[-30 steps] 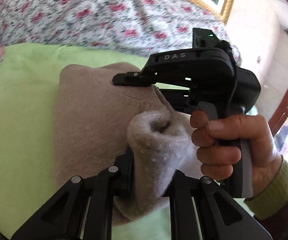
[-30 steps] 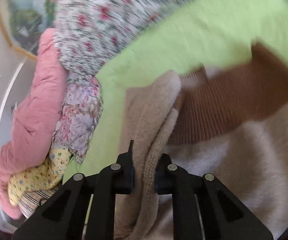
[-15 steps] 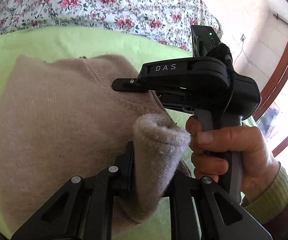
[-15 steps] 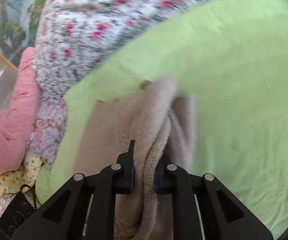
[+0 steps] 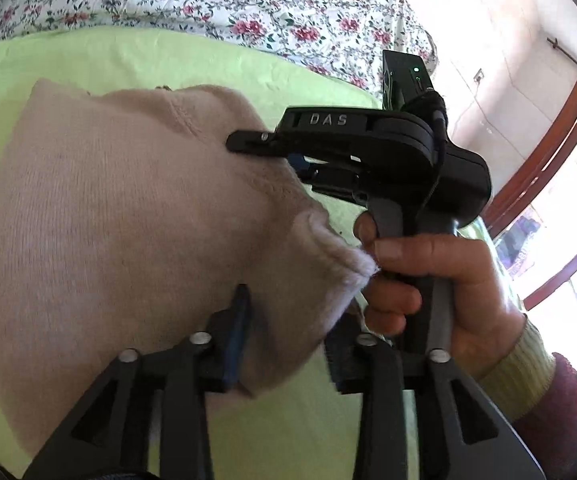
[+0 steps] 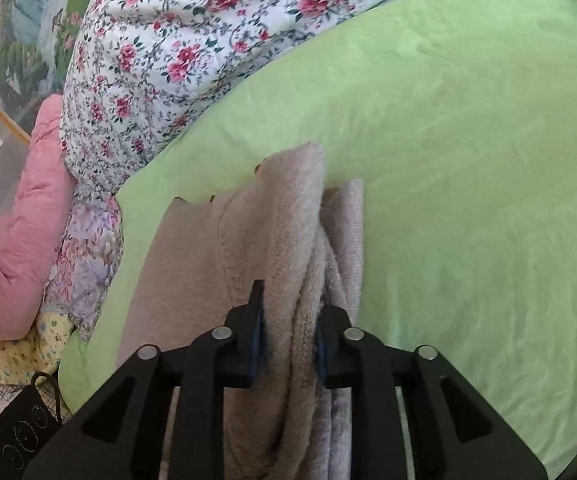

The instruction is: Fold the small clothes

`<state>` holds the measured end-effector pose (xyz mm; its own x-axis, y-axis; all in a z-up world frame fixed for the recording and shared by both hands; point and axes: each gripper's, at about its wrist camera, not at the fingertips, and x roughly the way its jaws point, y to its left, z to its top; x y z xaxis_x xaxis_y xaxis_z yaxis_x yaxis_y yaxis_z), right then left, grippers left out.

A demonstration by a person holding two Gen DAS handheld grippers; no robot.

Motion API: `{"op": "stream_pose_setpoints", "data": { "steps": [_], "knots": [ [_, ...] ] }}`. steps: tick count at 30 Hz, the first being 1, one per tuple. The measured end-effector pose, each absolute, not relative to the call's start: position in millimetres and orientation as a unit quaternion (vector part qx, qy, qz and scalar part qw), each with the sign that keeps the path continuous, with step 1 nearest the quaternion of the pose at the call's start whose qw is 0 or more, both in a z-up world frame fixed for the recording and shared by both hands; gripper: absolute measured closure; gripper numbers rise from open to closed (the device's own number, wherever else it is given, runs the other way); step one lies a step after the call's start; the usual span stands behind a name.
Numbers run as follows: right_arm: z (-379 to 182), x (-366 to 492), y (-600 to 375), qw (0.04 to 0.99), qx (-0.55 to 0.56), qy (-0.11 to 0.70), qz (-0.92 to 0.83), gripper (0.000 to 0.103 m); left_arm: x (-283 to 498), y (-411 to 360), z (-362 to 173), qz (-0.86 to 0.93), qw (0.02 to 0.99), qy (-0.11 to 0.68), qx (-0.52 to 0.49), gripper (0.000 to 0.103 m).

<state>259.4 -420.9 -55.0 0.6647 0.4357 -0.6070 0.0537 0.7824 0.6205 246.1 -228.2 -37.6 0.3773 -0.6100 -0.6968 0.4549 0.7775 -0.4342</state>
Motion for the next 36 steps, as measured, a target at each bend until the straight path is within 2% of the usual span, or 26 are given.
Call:
{"op": "stream_pose_setpoints", "data": {
  "steps": [2,7,8,9,11,19,27,31,32,33,34,35,36],
  "knots": [
    [-51,254,-424,0.860,0.312,0.392,0.099,0.074,240,-226,-33,-0.330,0.821,0.457,-0.085,0.056],
    [-40,233,-433,0.863,0.316,0.385,0.081,0.050,215,-202,-17,-0.348,0.816,0.454,-0.084,0.046],
    [-39,228,-435,0.863,0.316,0.386,0.085,0.044,213,-193,-13,-0.348,0.817,0.451,-0.088,0.042],
    [-39,225,-436,0.862,0.314,0.388,0.087,0.040,212,-181,-10,-0.336,0.820,0.454,-0.094,0.032],
    [-41,221,-437,0.860,0.310,0.395,0.090,0.038,217,-155,-6,-0.315,0.820,0.463,-0.119,0.019],
    [-55,220,-435,0.844,0.323,0.410,0.124,0.035,280,-74,-11,-0.252,0.813,0.482,-0.209,0.019],
    [-70,234,-427,0.828,0.332,0.429,0.140,0.034,342,-83,-59,-0.264,0.773,0.529,-0.228,0.019],
    [-74,242,-420,0.825,0.323,0.440,0.145,0.034,355,-83,-87,-0.285,0.752,0.535,-0.260,0.015],
    [-75,244,-418,0.824,0.326,0.439,0.147,0.034,358,-82,-88,-0.292,0.753,0.527,-0.264,0.019],
    [-76,247,-416,0.821,0.328,0.441,0.151,0.036,359,-84,-88,-0.296,0.755,0.523,-0.263,0.031],
    [-77,248,-414,0.819,0.330,0.443,0.155,0.041,360,-86,-87,-0.303,0.754,0.521,-0.262,0.037],
    [-79,251,-410,0.809,0.339,0.448,0.170,0.062,358,-85,-86,-0.303,0.757,0.519,-0.257,0.042],
    [-81,252,-406,0.807,0.344,0.451,0.166,0.065,357,-85,-85,-0.306,0.760,0.515,-0.252,0.048]
  ]
}}
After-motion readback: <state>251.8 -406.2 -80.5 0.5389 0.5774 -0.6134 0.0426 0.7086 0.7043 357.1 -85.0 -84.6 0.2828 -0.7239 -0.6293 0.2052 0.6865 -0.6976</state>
